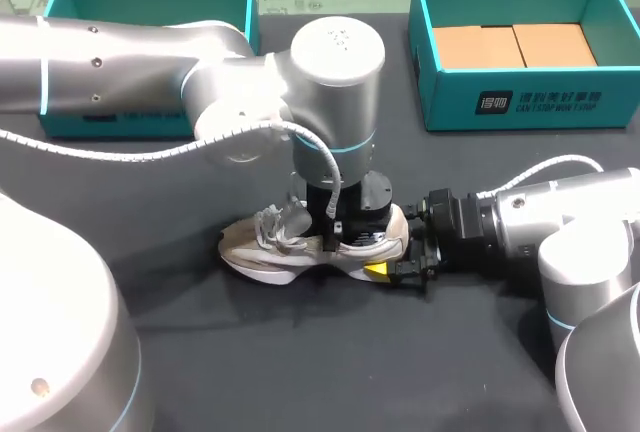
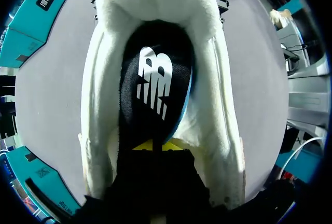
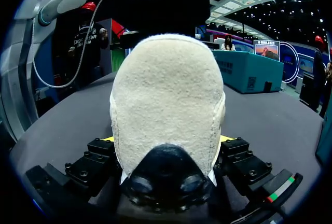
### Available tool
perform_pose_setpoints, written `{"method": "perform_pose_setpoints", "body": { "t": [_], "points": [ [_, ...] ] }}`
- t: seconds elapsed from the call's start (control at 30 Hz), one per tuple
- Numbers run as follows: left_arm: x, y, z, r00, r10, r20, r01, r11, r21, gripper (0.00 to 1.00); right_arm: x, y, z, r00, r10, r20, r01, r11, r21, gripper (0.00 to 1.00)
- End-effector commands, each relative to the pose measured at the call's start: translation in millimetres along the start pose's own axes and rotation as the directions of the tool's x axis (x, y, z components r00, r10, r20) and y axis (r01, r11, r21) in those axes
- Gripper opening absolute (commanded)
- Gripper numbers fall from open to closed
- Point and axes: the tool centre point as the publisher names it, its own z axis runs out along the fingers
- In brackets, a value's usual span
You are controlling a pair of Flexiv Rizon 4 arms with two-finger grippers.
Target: Take the shoe out of the shoebox, open the shoe tongue, remove and reinsert the insole, then place the shoe into the shoebox
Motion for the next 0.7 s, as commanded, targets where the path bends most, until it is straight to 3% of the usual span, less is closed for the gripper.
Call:
{"method": "perform_pose_setpoints", "body": {
  "t": [0.03,0.3,0.7],
  "points": [
    [-18.5,12,5,0.995,0.017,-0.096,-0.01,0.997,0.077,0.0,2.5,-0.9,3,1.0,0.0,-0.001,0.0,1.0,0.004,0.0],
    [-17.1,20,-7,0.978,0.051,-0.203,-0.014,0.984,0.179,0.0,2.5,-0.9,3,1.0,0.0,-0.001,0.0,1.0,0.004,0.0],
    [-8.8,29,-24,0.971,0.064,-0.232,0.009,0.953,0.304,0.0,2.5,-0.9,3,1.0,0.0,-0.001,0.0,1.0,0.004,0.0]
  ]
}}
